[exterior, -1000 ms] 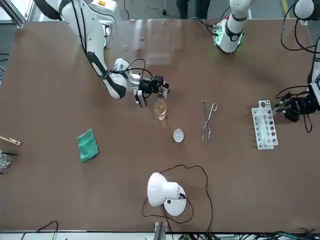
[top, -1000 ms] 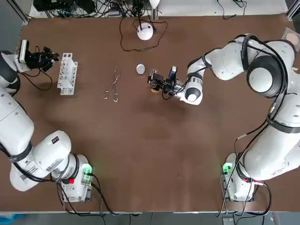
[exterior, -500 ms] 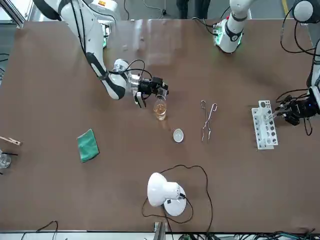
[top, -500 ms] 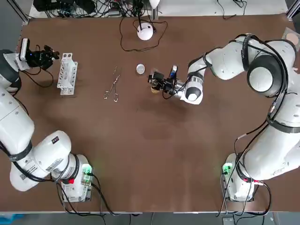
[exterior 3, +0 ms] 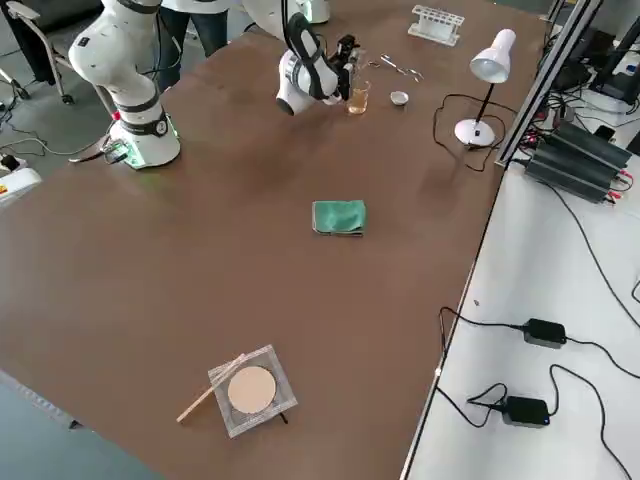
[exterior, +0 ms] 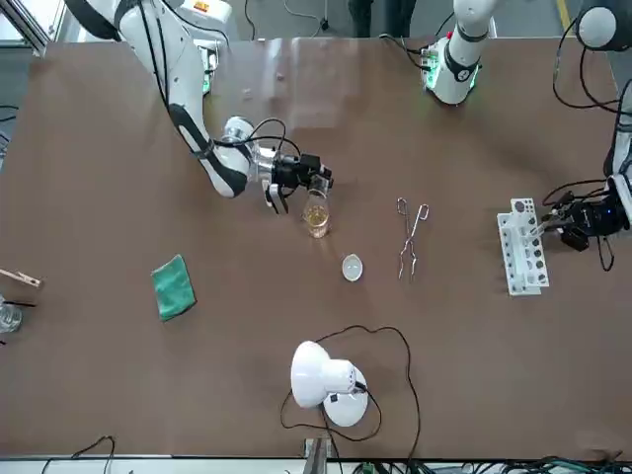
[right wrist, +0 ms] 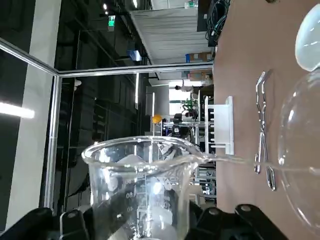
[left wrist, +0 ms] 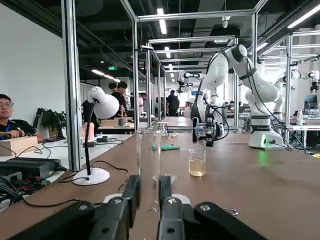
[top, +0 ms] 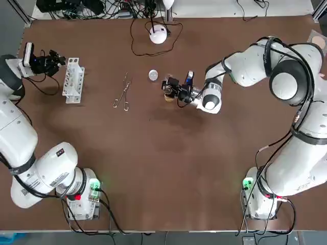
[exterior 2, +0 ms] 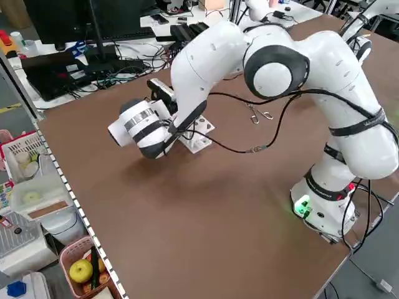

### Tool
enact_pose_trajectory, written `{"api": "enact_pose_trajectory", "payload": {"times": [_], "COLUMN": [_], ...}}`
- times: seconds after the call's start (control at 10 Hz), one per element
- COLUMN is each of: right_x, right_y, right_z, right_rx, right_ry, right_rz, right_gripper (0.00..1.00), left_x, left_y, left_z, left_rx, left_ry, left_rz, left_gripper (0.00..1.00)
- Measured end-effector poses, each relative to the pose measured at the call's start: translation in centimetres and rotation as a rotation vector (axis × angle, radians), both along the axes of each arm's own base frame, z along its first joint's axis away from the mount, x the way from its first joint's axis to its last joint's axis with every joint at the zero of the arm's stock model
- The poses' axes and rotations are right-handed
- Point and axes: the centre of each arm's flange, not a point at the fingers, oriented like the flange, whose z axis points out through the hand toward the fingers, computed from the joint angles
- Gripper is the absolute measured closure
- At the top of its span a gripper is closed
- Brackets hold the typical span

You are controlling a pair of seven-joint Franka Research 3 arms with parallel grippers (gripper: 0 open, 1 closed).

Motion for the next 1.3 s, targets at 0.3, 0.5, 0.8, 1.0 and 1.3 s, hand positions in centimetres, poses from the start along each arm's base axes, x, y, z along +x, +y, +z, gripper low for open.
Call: {"api": "enact_pose_trajectory", "payload": {"times": [0.3, 0.5, 0.8, 1.0, 1.3], "right_x": [0.2, 0.4, 0.7, 0.9, 1.2], "right_y": [-0.1, -0.2, -0.1, -0.1, -0.3], "right_z": [0.0, 0.1, 0.3, 0.4, 0.5], "right_rx": [0.008, 0.018, 0.034, 0.044, 0.056], "right_ry": [0.031, 0.060, 0.100, 0.121, 0.157], "right_rz": [0.001, 0.002, 0.002, 0.003, 0.002], "right_gripper": [0.62, 0.62, 0.62, 0.62, 0.62], "left_x": [0.2, 0.1, -0.1, -0.1, -0.1], "left_y": [-0.6, -0.7, -0.8, -0.9, -0.7], "left_z": [-2.5, -4.0, -5.7, -6.2, -6.8], "left_rx": [-0.024, -0.040, -0.055, -0.059, -0.062], "left_ry": [0.020, 0.034, 0.047, 0.044, 0.042], "left_rz": [-0.007, -0.003, 0.002, 0.003, 0.006], "left_gripper": [0.79, 0.79, 0.79, 0.79, 0.79]}}
